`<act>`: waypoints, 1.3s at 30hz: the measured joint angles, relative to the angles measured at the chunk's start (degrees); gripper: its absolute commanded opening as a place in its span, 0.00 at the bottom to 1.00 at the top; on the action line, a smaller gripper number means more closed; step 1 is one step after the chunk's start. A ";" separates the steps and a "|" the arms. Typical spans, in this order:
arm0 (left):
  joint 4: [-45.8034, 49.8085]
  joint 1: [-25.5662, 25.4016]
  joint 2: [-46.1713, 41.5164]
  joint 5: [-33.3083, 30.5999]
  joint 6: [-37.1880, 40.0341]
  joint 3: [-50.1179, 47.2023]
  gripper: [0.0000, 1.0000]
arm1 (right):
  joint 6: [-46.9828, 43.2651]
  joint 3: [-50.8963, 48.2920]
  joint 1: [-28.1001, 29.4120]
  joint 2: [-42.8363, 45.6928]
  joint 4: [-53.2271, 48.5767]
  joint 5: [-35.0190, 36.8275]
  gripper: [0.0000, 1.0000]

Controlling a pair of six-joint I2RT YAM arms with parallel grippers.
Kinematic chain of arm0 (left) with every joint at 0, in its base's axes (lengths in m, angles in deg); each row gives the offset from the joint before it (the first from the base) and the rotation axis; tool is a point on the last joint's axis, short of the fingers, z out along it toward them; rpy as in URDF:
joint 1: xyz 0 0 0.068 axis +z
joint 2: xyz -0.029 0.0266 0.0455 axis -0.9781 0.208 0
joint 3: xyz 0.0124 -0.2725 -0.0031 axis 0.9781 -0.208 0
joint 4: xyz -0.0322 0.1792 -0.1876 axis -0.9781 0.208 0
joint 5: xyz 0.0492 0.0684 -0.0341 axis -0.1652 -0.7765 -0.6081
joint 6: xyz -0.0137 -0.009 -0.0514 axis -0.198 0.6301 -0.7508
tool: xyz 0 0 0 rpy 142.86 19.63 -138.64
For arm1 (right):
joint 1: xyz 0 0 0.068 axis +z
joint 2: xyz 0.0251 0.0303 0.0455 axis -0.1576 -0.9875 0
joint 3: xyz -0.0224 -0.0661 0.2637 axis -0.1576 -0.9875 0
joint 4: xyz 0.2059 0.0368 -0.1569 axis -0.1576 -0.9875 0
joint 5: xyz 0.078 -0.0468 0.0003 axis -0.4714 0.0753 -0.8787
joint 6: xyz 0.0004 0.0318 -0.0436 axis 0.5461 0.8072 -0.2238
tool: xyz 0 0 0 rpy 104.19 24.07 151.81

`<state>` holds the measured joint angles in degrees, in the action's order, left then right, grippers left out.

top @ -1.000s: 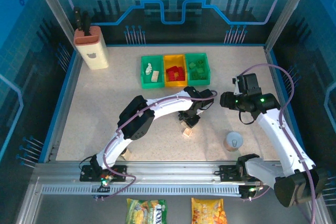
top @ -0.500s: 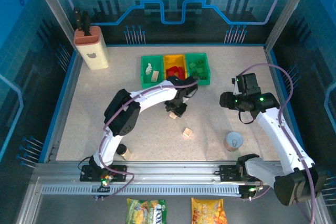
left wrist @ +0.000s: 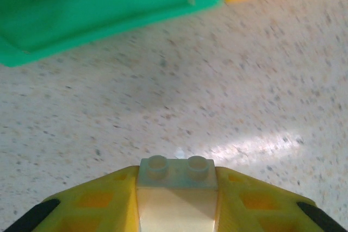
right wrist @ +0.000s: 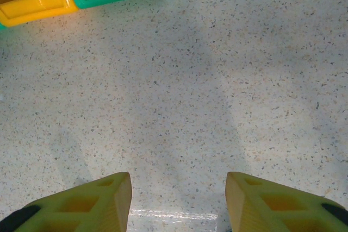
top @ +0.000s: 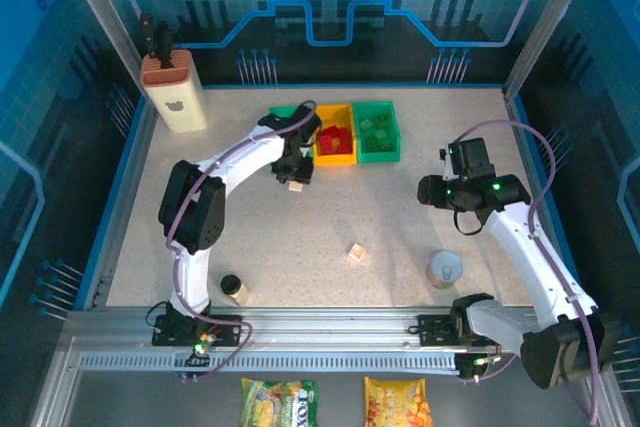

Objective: Sort the legos into containers by color
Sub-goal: Place the lego in the container.

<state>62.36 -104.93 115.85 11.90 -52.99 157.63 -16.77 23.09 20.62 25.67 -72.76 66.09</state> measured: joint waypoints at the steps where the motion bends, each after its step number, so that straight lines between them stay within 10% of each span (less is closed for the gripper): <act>1: -0.13 0.94 0.00 0.00 -0.24 0.50 0.36 | -0.02 0.07 0.00 -0.02 0.00 0.00 0.50; 39: -11.04 10.71 21.42 -0.13 -1.18 34.82 0.36 | -0.42 0.28 0.00 2.25 -2.73 -0.20 0.50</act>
<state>51.32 -94.22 137.26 11.77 -54.17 192.45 -17.19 23.38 20.62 27.92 -75.49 65.89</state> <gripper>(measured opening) 0.359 0.503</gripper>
